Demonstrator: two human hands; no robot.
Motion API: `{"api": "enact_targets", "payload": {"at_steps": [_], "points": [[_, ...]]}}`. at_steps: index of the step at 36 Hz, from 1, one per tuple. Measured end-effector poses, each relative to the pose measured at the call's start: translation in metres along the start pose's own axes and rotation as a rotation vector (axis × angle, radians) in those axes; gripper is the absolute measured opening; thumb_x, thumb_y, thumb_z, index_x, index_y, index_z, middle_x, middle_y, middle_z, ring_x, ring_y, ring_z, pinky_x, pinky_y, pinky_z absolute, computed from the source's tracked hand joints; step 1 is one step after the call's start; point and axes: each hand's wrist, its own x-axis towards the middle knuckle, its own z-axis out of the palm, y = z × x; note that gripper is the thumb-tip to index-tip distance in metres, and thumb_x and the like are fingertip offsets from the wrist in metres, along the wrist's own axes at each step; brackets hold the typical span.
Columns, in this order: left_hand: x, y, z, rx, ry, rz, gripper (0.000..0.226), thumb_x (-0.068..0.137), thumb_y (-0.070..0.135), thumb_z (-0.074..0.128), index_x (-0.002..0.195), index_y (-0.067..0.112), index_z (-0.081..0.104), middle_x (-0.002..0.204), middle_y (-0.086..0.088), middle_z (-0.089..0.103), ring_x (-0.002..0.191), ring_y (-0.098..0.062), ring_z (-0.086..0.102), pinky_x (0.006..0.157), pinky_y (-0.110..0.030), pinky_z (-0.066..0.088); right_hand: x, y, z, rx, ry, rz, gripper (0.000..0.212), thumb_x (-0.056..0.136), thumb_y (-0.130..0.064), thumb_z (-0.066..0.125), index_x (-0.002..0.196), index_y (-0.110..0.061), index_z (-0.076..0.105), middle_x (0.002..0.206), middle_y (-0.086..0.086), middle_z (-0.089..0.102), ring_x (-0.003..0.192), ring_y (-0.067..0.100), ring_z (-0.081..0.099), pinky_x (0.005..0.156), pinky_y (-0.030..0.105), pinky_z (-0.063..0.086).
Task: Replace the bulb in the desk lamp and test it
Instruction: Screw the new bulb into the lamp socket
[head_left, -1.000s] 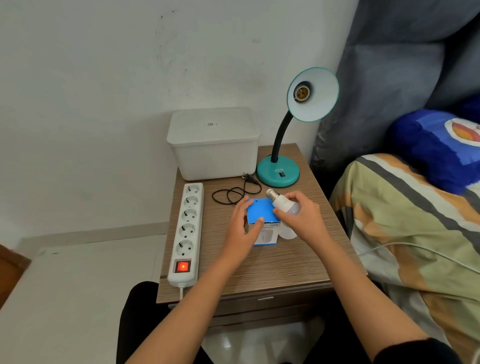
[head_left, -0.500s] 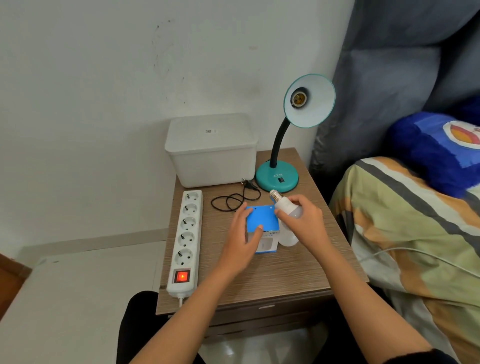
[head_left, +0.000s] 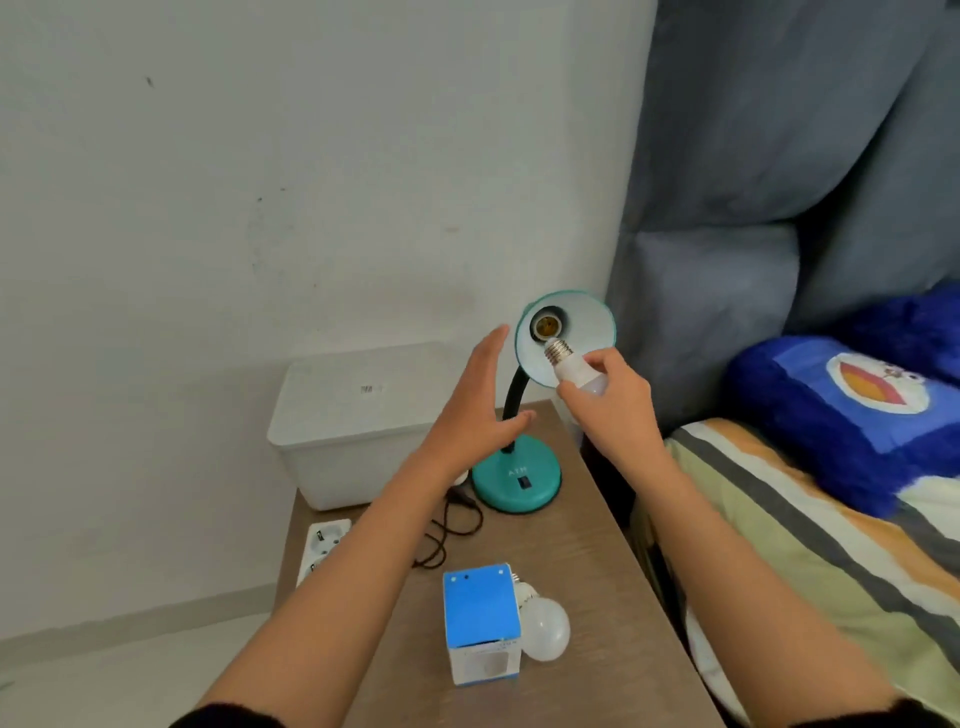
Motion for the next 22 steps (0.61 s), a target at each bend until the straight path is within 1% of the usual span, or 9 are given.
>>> {"api": "enact_targets", "payload": {"at_steps": [2, 5, 7, 9, 11, 13, 15, 19, 22], "points": [[0.020, -0.004, 0.001, 0.021, -0.036, 0.008, 0.103, 0.073, 0.024, 0.075, 0.146, 0.033, 0.003, 0.154, 0.013, 0.010, 0.140, -0.005, 0.015, 0.115, -0.030, 0.019, 0.016, -0.004, 0.004, -0.058, -0.013, -0.021, 0.026, 0.078, -0.023, 0.064, 0.100, -0.019, 0.052, 0.093, -0.003, 0.053, 0.082, 0.015, 0.051, 0.062, 0.023, 0.037], [0.042, -0.012, 0.004, 0.019, -0.089, 0.042, 0.111, 0.069, 0.023, 0.078, 0.146, 0.034, -0.001, 0.153, 0.015, 0.009, 0.137, 0.002, 0.012, 0.114, -0.025, 0.017, 0.033, -0.007, 0.013, -0.119, -0.014, -0.008, 0.030, 0.079, -0.025, 0.061, 0.106, -0.016, 0.053, 0.093, 0.001, 0.054, 0.080, 0.019, 0.052, 0.066, 0.029, 0.040], [0.051, -0.017, 0.005, 0.011, -0.104, 0.062, 0.115, 0.068, 0.023, 0.080, 0.146, 0.037, -0.004, 0.152, 0.018, 0.007, 0.139, 0.002, 0.011, 0.114, -0.024, 0.017, 0.041, -0.008, 0.020, -0.173, 0.001, 0.012, 0.033, 0.079, -0.025, 0.059, 0.110, -0.014, 0.053, 0.092, 0.004, 0.055, 0.079, 0.022, 0.050, 0.066, 0.030, 0.040], [0.057, -0.021, 0.007, 0.001, -0.099, 0.087, 0.116, 0.068, 0.024, 0.080, 0.145, 0.040, -0.004, 0.151, 0.021, 0.008, 0.140, 0.001, 0.011, 0.113, -0.021, 0.017, 0.046, -0.008, 0.026, -0.241, 0.008, 0.024, 0.036, 0.080, -0.025, 0.056, 0.114, -0.011, 0.053, 0.099, 0.010, 0.059, 0.083, 0.027, 0.053, 0.067, 0.032, 0.041], [0.061, -0.024, 0.006, 0.004, -0.088, 0.127, 0.114, 0.068, 0.024, 0.080, 0.145, 0.040, -0.003, 0.150, 0.022, 0.010, 0.140, 0.003, 0.010, 0.112, -0.013, 0.014, 0.048, -0.008, 0.031, -0.290, 0.018, 0.024, 0.037, 0.082, -0.025, 0.055, 0.114, -0.008, 0.052, 0.103, 0.014, 0.060, 0.091, 0.032, 0.056, 0.068, 0.035, 0.043], [0.064, -0.026, 0.005, 0.024, -0.095, 0.176, 0.112, 0.070, 0.023, 0.080, 0.146, 0.037, 0.000, 0.150, 0.020, 0.011, 0.140, 0.004, 0.009, 0.110, -0.007, 0.011, 0.051, -0.009, 0.034, -0.326, 0.033, 0.018, 0.032, 0.083, -0.024, 0.054, 0.108, -0.004, 0.052, 0.103, 0.016, 0.060, 0.094, 0.036, 0.057, 0.069, 0.037, 0.044], [0.067, -0.027, 0.004, 0.033, -0.107, 0.203, 0.108, 0.071, 0.021, 0.080, 0.148, 0.030, 0.003, 0.149, 0.017, 0.013, 0.139, 0.006, 0.010, 0.109, -0.006, 0.010, 0.054, -0.010, 0.037, -0.359, 0.043, 0.024, 0.030, 0.084, -0.023, 0.053, 0.106, -0.002, 0.052, 0.104, 0.018, 0.059, 0.097, 0.037, 0.056, 0.072, 0.039, 0.043], [0.070, -0.026, 0.004, 0.029, -0.114, 0.226, 0.103, 0.074, 0.019, 0.079, 0.149, 0.020, 0.007, 0.150, 0.013, 0.016, 0.137, 0.007, 0.014, 0.109, -0.007, 0.013, 0.055, -0.011, 0.041, -0.462, 0.045, 0.023, 0.038, 0.090, -0.024, 0.048, 0.118, 0.001, 0.045, 0.118, 0.021, 0.052, 0.109, 0.038, 0.049, 0.091, 0.043, 0.041], [0.071, -0.026, 0.004, 0.027, -0.116, 0.237, 0.100, 0.075, 0.018, 0.077, 0.148, 0.015, 0.010, 0.150, 0.010, 0.017, 0.136, 0.007, 0.016, 0.108, -0.007, 0.015, 0.054, -0.010, 0.044, -0.474, 0.053, 0.036, 0.039, 0.089, -0.023, 0.049, 0.118, 0.001, 0.043, 0.118, 0.022, 0.049, 0.109, 0.039, 0.047, 0.093, 0.041, 0.037]]}}
